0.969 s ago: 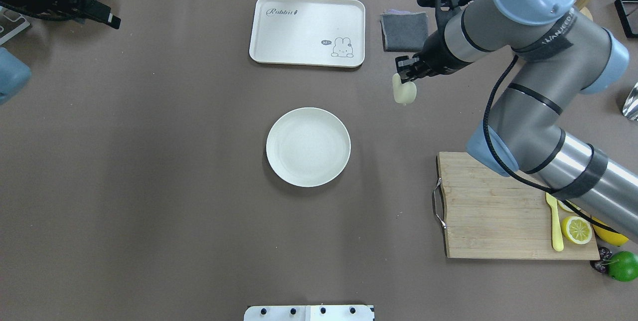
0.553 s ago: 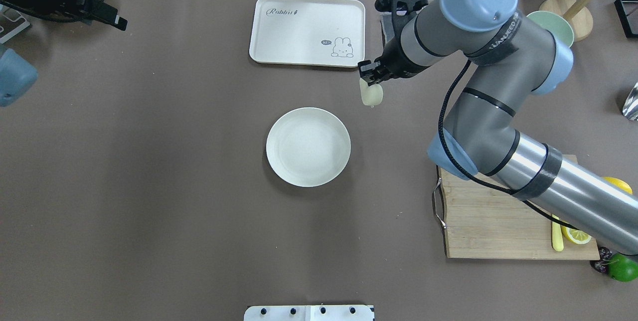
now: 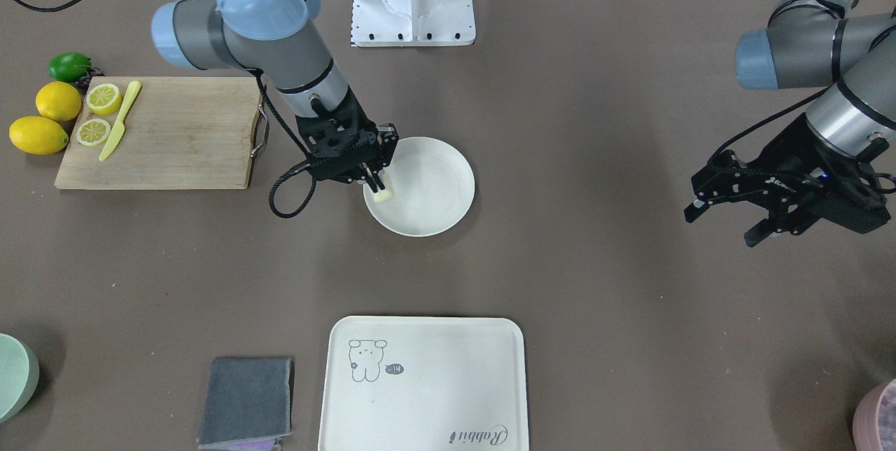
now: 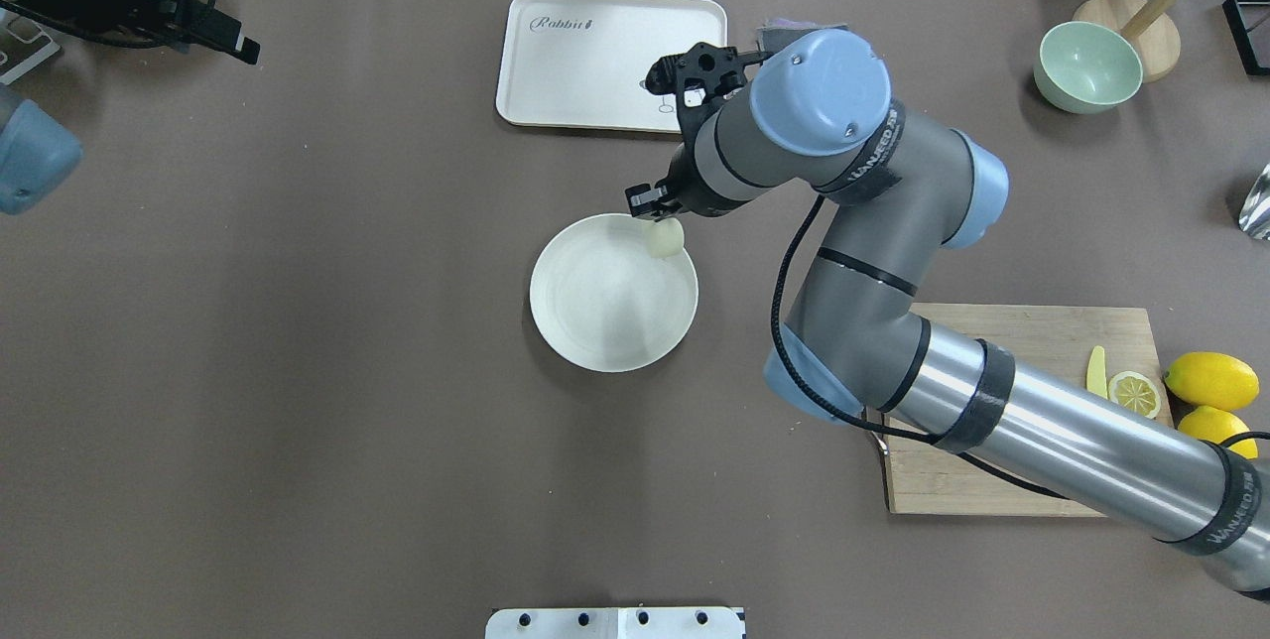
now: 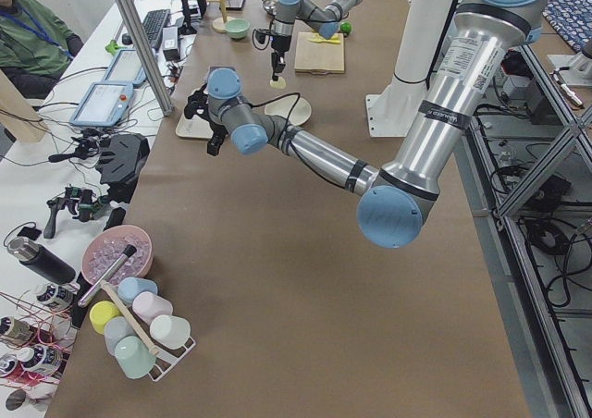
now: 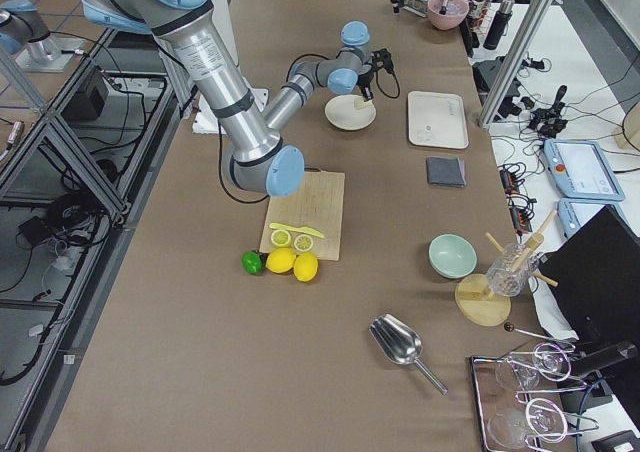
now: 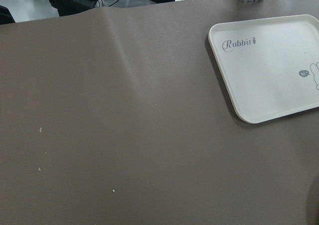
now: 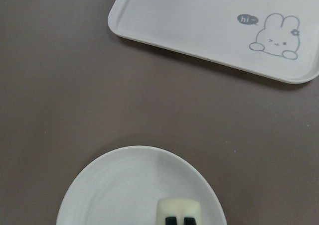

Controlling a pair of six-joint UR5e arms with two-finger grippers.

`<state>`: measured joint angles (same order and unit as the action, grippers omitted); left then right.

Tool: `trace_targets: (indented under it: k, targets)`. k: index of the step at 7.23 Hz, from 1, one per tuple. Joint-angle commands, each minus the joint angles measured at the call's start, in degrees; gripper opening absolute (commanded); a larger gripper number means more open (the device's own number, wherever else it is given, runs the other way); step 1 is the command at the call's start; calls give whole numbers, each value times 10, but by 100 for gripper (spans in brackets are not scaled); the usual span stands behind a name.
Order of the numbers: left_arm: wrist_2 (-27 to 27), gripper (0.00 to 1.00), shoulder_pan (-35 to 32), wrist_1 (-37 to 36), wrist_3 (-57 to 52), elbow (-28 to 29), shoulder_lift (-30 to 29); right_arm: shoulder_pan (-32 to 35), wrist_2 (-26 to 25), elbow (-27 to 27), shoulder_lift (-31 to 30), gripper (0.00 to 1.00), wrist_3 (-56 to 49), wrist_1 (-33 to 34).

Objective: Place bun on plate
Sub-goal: 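Lift the bun with the right gripper and carry it over the plate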

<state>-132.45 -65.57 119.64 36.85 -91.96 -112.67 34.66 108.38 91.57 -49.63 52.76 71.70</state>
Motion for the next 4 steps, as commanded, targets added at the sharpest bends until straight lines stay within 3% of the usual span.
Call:
trace_targets:
  k: [1,4]
  targets:
    - [0,97,0,0,0,0,1,-22,-20,-37,28,0,-1,-2]
    - [1,97,-3,1,-1,3,6,-47,-60,-89,29,0,-6,-69]
